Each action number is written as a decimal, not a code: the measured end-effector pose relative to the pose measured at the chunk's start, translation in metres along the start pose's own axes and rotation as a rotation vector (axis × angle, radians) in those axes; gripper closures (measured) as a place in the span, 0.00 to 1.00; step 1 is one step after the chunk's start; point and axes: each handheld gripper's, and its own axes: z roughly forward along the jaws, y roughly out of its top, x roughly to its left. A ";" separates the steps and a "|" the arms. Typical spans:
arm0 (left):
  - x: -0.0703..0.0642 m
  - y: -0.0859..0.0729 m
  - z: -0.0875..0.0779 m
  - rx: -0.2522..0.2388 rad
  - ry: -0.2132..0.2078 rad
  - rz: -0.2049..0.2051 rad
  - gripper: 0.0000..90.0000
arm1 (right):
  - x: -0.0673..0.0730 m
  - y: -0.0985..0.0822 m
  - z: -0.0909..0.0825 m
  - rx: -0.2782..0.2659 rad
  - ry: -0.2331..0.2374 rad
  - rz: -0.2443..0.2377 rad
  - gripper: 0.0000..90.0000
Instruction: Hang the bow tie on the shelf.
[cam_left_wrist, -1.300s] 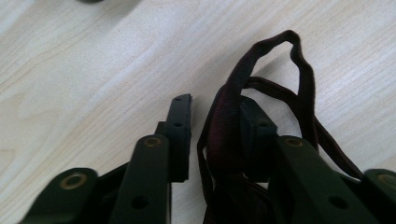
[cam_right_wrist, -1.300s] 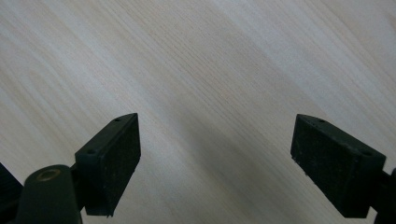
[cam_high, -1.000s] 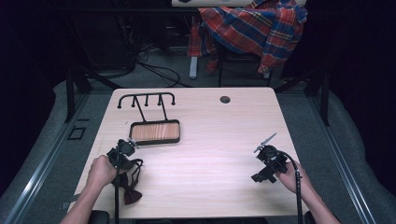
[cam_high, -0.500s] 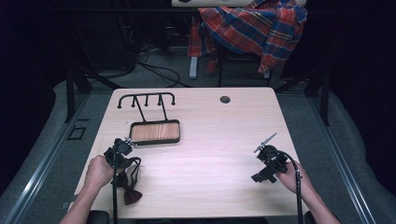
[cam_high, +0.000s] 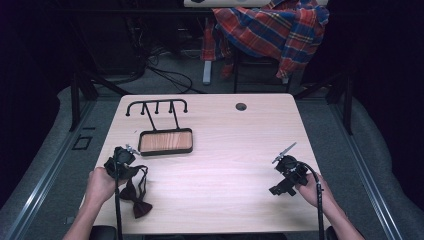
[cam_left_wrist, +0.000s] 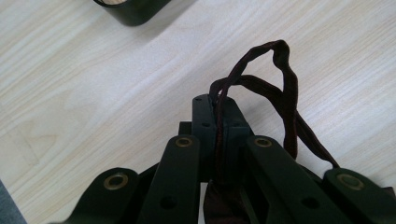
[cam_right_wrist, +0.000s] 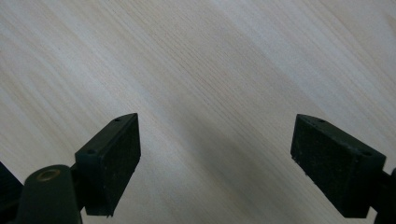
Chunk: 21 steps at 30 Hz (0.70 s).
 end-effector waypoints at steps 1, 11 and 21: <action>0.000 -0.001 -0.002 -0.007 0.000 -0.003 0.97 | -0.001 0.001 -0.001 0.019 0.000 -0.016 0.18; 0.000 -0.003 -0.017 -0.081 0.038 -0.019 0.97 | -0.001 0.001 -0.002 0.026 -0.007 -0.018 0.18; 0.001 -0.003 -0.026 -0.126 0.062 -0.032 0.97 | -0.001 0.001 -0.002 0.012 -0.004 -0.024 0.18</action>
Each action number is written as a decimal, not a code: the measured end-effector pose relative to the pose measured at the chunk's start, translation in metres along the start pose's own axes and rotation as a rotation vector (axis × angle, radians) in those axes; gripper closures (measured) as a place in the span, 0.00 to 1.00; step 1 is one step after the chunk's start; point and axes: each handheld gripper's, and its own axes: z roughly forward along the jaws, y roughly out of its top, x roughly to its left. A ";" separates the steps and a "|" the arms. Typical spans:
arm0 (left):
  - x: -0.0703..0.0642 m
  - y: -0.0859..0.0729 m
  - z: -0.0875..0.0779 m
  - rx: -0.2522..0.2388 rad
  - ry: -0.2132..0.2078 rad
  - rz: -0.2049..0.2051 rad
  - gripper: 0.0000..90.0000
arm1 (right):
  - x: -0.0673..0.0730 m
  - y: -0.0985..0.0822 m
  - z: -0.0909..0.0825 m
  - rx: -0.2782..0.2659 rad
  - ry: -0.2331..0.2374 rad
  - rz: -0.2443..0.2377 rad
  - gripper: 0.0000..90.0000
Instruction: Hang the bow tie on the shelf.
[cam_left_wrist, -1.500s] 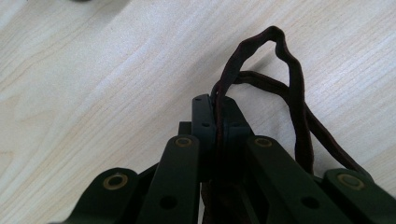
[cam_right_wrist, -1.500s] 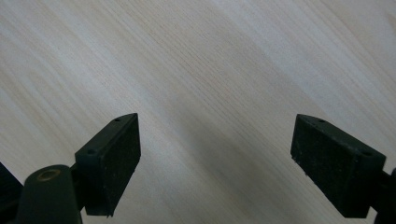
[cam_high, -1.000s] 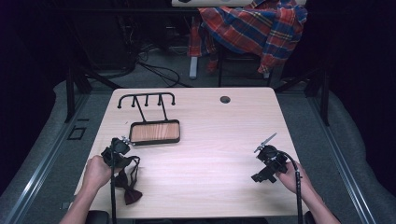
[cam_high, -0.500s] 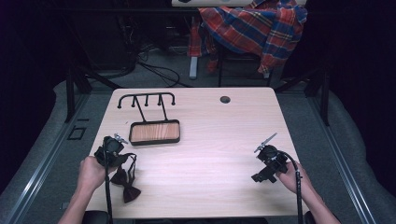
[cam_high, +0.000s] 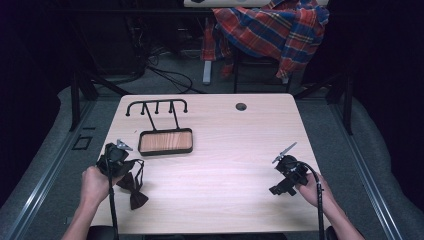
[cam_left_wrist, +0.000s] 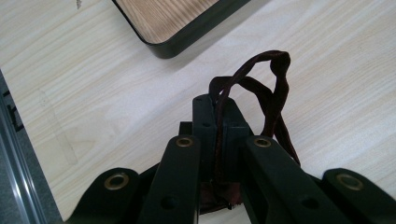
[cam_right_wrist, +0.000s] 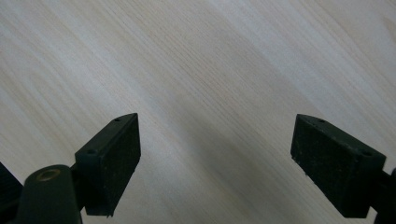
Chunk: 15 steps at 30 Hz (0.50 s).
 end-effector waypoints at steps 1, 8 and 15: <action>0.000 0.000 0.000 -0.003 -0.003 -0.005 0.97 | 0.000 0.000 0.000 0.005 -0.005 -0.004 0.18; 0.001 0.000 -0.004 -0.024 0.008 -0.009 0.97 | -0.001 -0.001 0.000 0.009 -0.005 -0.002 0.18; 0.002 0.002 -0.011 -0.052 0.017 -0.019 0.97 | 0.000 -0.001 0.000 0.010 0.001 -0.014 0.18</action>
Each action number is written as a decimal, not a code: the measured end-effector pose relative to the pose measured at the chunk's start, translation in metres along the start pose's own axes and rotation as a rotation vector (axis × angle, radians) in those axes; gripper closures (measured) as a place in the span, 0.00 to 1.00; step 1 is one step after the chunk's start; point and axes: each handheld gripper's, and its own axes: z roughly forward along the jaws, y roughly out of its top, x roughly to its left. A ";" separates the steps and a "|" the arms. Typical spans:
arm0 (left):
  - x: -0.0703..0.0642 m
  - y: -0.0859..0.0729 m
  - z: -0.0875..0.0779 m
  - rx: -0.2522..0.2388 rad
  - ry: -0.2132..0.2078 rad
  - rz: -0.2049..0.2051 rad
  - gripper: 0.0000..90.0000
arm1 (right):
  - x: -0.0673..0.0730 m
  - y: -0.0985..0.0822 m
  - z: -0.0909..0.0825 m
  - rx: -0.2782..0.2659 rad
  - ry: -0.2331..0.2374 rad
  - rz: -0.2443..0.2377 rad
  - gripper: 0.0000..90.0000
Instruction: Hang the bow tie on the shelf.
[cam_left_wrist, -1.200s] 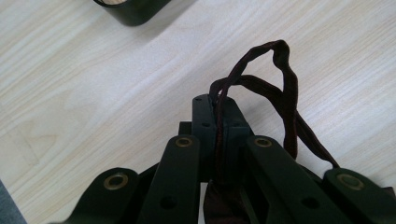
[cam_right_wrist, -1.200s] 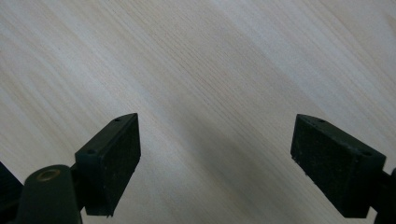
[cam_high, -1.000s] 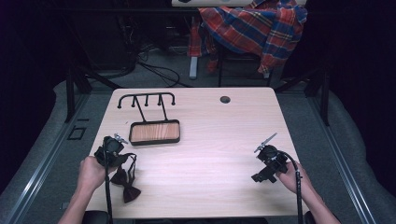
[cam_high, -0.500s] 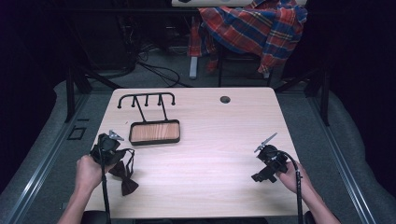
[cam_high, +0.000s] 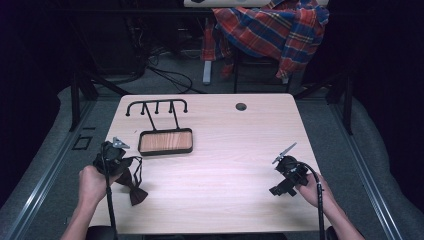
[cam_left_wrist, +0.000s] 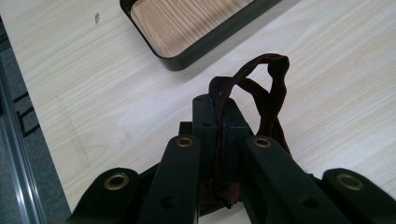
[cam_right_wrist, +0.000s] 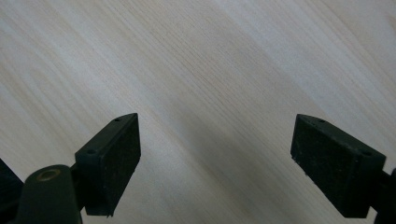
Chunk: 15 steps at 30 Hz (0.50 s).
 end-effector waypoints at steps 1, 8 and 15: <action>0.001 0.001 0.000 -0.001 -0.005 -0.003 0.97 | 0.000 0.000 0.000 0.001 0.001 -0.001 0.18; 0.005 0.009 -0.004 -0.042 -0.003 -0.025 0.97 | 0.000 0.000 0.001 0.007 0.000 -0.003 0.18; 0.007 0.014 -0.008 -0.062 -0.004 -0.029 0.97 | 0.001 0.001 0.002 0.013 0.001 -0.010 0.18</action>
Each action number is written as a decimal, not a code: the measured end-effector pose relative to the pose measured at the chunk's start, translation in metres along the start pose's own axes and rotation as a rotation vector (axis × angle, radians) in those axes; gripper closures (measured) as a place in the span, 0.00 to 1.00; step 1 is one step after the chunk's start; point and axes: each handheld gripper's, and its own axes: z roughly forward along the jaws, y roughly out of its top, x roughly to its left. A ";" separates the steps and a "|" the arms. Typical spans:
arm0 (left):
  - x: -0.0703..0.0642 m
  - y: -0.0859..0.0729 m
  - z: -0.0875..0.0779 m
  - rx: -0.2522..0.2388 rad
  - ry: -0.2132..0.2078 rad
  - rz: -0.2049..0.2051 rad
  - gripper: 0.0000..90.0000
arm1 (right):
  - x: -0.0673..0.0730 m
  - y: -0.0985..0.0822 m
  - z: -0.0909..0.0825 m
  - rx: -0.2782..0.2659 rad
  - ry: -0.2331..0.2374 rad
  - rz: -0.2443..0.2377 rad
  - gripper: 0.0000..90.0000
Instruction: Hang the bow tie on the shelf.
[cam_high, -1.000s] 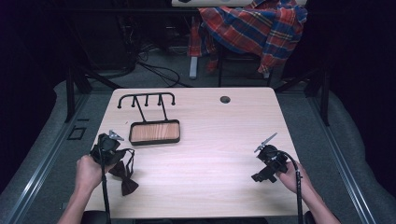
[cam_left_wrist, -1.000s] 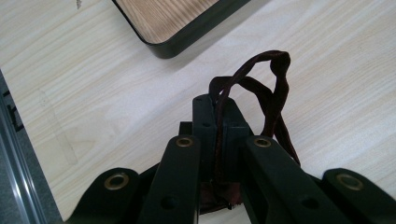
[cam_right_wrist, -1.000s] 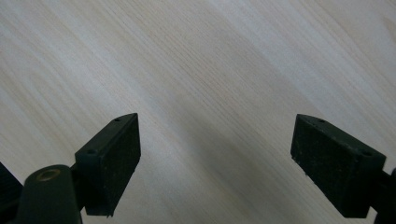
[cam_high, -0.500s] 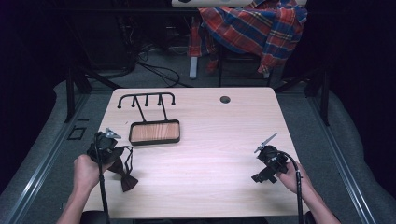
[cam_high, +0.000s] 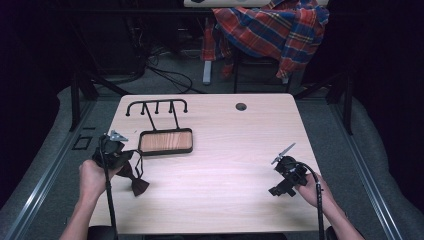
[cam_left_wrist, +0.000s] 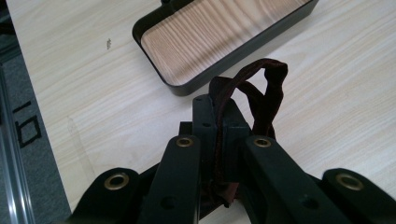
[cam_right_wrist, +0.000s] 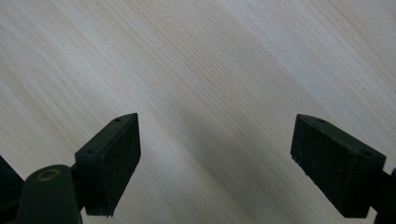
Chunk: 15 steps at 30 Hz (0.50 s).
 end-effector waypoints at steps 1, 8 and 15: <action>0.001 0.000 -0.001 -0.005 0.003 -0.001 0.97 | 0.000 0.000 0.000 0.001 0.000 -0.001 0.18; 0.002 0.002 -0.004 -0.028 0.010 -0.014 0.97 | -0.001 -0.002 0.001 -0.012 0.009 0.013 0.18; 0.007 0.006 -0.007 -0.048 0.021 -0.024 0.97 | -0.001 -0.001 0.000 -0.001 0.000 0.004 0.18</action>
